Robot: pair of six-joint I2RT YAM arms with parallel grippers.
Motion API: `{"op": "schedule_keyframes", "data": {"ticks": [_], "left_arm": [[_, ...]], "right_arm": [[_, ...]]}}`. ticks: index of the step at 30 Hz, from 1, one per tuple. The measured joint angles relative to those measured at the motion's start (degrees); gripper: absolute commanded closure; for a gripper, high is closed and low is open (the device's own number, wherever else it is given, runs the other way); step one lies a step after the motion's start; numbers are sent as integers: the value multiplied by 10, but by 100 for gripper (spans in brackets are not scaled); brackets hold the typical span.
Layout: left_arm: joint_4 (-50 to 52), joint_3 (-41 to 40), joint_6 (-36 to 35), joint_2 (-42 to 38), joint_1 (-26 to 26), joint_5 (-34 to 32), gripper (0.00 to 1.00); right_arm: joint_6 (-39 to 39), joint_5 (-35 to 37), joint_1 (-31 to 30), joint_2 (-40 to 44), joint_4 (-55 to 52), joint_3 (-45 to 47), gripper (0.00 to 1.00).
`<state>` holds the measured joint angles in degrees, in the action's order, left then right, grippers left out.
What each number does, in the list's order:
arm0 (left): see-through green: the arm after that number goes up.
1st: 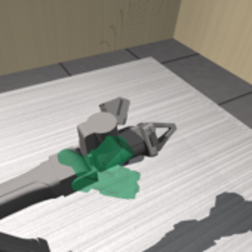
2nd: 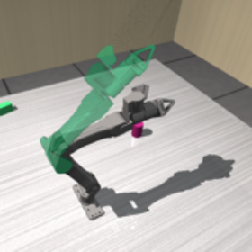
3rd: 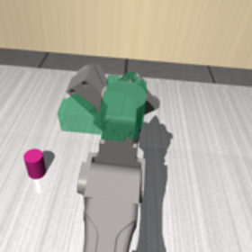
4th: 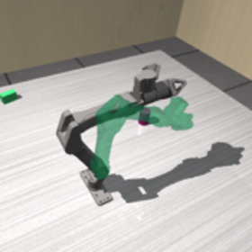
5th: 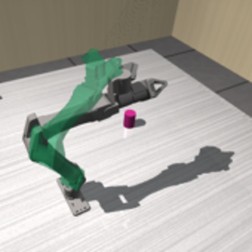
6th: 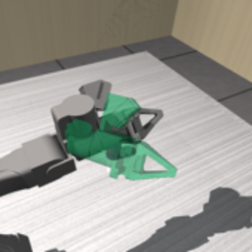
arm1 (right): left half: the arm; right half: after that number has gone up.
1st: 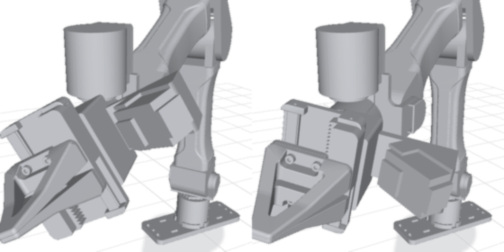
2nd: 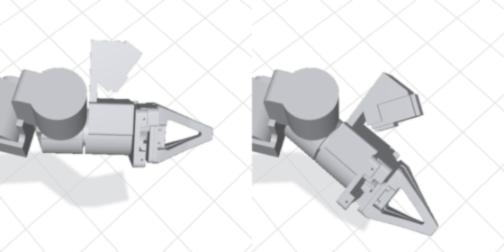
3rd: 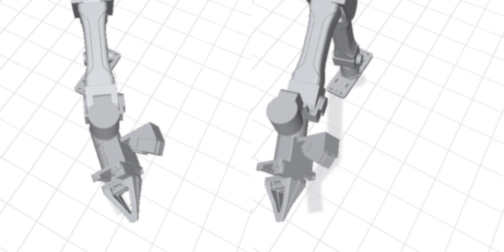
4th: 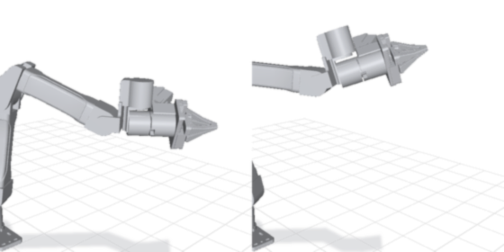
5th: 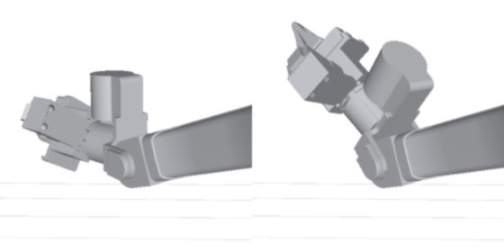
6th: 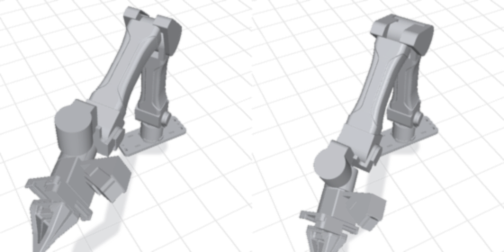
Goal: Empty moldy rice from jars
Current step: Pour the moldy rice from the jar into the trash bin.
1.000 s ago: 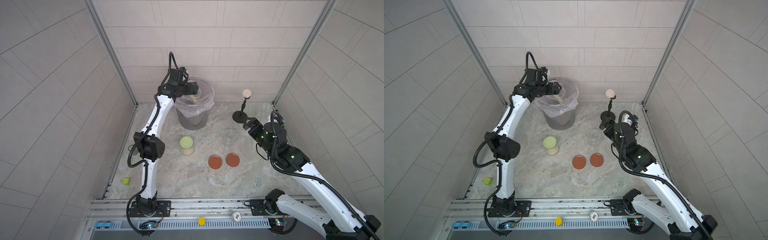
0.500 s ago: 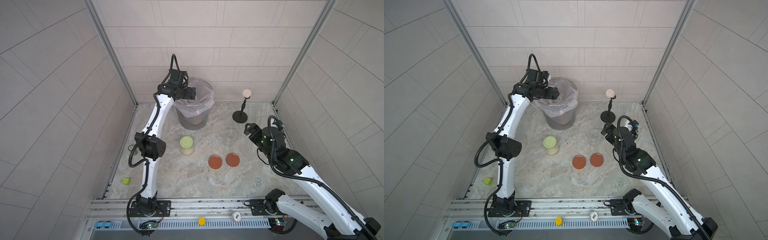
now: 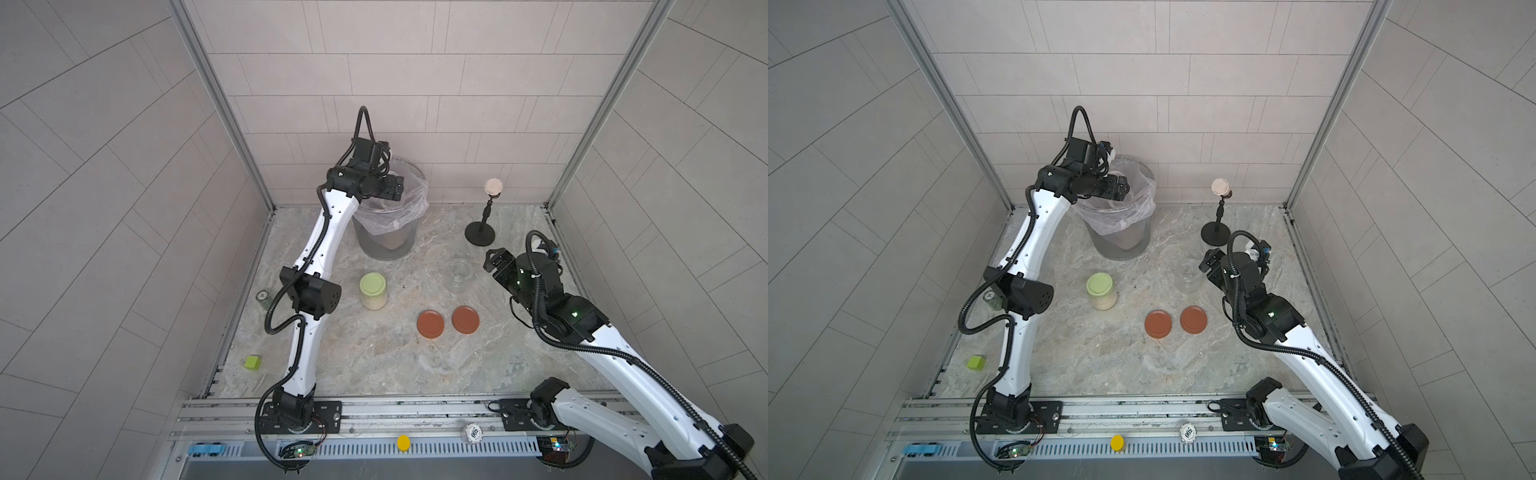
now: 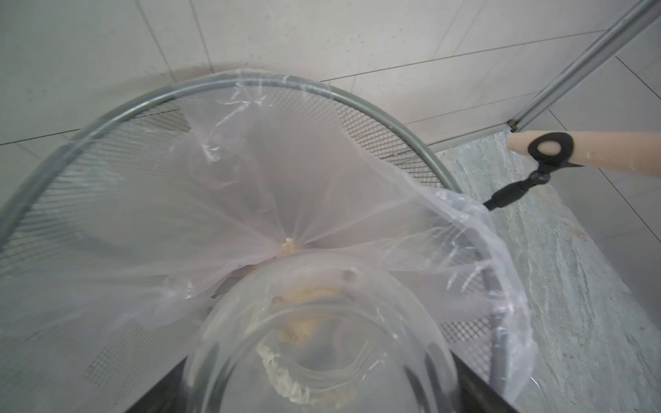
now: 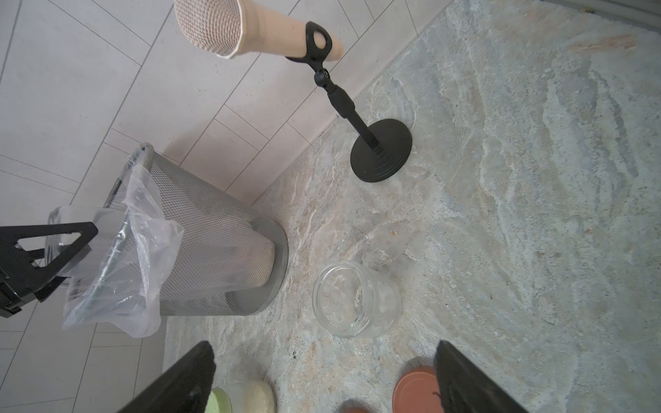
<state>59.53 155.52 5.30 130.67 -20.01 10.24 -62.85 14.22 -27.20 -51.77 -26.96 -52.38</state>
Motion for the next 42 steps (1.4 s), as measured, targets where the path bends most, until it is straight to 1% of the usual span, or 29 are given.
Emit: {"op": "schedule_keyframes", "data": {"ticks": [2, 4, 6, 8, 9, 10, 12, 13, 15, 18, 20, 23, 25, 26, 27, 29, 30, 32, 33, 34, 36, 37, 39, 42], "left_arm": [[-12, -37, 7, -14, 6, 19, 100], [-1, -42, 1, -14, 10, 19, 100], [6, -48, 6, -16, 17, 5, 100], [-14, -65, 22, -21, 20, 20, 100], [-14, -51, 23, -13, 18, 26, 100], [0, -20, 17, 2, 14, 23, 100], [30, 67, 14, 43, 4, 4, 100], [25, 68, 19, 44, 0, 9, 100], [-3, 4, 28, 13, -2, 49, 100], [-11, -61, 22, -16, -2, 28, 100], [-26, -116, 24, -40, 5, 28, 100], [-25, -113, 25, -41, 16, 7, 100], [-57, -130, 41, -54, 20, 16, 100], [-72, -129, 50, -56, 22, 22, 100], [-72, -109, 52, -50, 22, 24, 100], [-42, -13, 55, -11, 17, 25, 100], [-44, 20, 59, 1, 18, 31, 100], [-57, 27, 70, 1, 16, 51, 100], [-67, 8, 74, -10, 16, 57, 100], [-86, -28, 79, -28, 17, 61, 100], [-139, -137, 90, -78, 22, 66, 100], [-153, -172, 95, -95, 24, 68, 100], [-159, -193, 102, -105, 26, 71, 100], [-170, -186, 104, -105, 30, 73, 100]], "right_arm": [[-2, -4, 0, 1, -4, 1, 3], [-3, -7, 0, 4, 3, 6, 4], [-3, -11, 0, 6, 5, 10, 4], [-3, -13, 0, 6, 6, 11, 4], [-3, -13, 0, 6, 8, 11, 4], [-3, -14, -1, 5, 10, 11, 5], [-1, -16, -1, 2, 15, 11, 5], [-1, -17, -1, 0, 15, 11, 5], [0, -18, -2, -4, 16, 11, 5], [1, -21, -3, -9, 26, 11, 5], [1, -21, -5, -12, 28, 11, 5], [6, -25, -6, -19, 34, 10, 5], [10, -26, -8, -26, 35, 9, 5], [12, -27, -8, -31, 38, 9, 5], [14, -29, -9, -35, 42, 9, 5], [16, -36, -9, -46, 45, 7, 5], [17, -39, -10, -53, 44, 4, 5], [20, -43, -13, -59, 46, 2, 5], [21, -44, -14, -59, 47, 2, 5], [23, -44, -15, -58, 49, 2, 5], [27, -44, -17, -55, 50, 2, 5], [28, -43, -17, -53, 50, 2, 5], [30, -42, -17, -48, 50, 2, 5], [33, -39, -17, -43, 50, 2, 5]]}}
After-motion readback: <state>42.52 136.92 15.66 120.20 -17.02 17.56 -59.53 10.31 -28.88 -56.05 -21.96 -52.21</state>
